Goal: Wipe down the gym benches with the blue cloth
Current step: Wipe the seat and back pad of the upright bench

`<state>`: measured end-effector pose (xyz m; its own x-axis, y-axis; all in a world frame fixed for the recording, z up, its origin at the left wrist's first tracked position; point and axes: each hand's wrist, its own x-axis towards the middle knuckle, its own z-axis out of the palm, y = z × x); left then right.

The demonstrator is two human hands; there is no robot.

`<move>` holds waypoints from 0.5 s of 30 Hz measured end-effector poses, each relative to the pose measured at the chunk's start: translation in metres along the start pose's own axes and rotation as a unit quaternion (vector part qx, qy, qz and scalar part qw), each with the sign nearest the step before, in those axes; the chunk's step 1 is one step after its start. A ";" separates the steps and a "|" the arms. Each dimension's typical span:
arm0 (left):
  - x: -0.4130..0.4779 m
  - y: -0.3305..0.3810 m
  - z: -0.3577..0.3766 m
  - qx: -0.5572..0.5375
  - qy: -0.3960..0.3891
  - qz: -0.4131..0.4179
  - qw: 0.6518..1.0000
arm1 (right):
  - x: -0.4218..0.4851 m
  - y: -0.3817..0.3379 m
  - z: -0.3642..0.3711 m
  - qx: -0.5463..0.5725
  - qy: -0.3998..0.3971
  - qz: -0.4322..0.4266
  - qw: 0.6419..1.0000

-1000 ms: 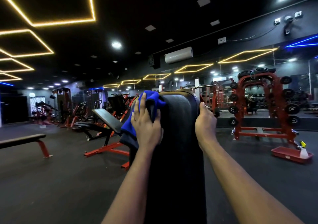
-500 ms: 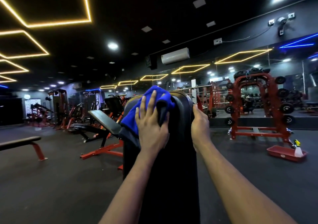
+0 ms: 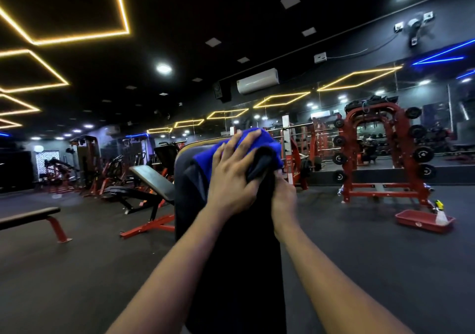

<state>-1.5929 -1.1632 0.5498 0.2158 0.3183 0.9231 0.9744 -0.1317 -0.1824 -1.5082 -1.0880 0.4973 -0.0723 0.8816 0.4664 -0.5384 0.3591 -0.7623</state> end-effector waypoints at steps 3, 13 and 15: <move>0.052 0.003 -0.007 0.064 -0.045 0.018 0.997 | -0.011 -0.008 -0.002 -0.066 0.036 -0.036 0.997; 0.100 -0.035 -0.028 0.009 -0.134 -0.124 0.983 | -0.020 -0.025 0.005 -0.196 0.057 0.000 0.979; 0.101 -0.037 -0.028 0.036 -0.138 -0.155 0.977 | -0.019 -0.031 0.012 -0.184 0.063 -0.007 0.981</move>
<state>-1.6086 -1.1523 0.6586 -0.0920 0.5752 0.8128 0.9954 0.0756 0.0592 -1.5003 -1.1196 0.5168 0.0498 0.8979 0.4375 -0.1967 0.4383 -0.8771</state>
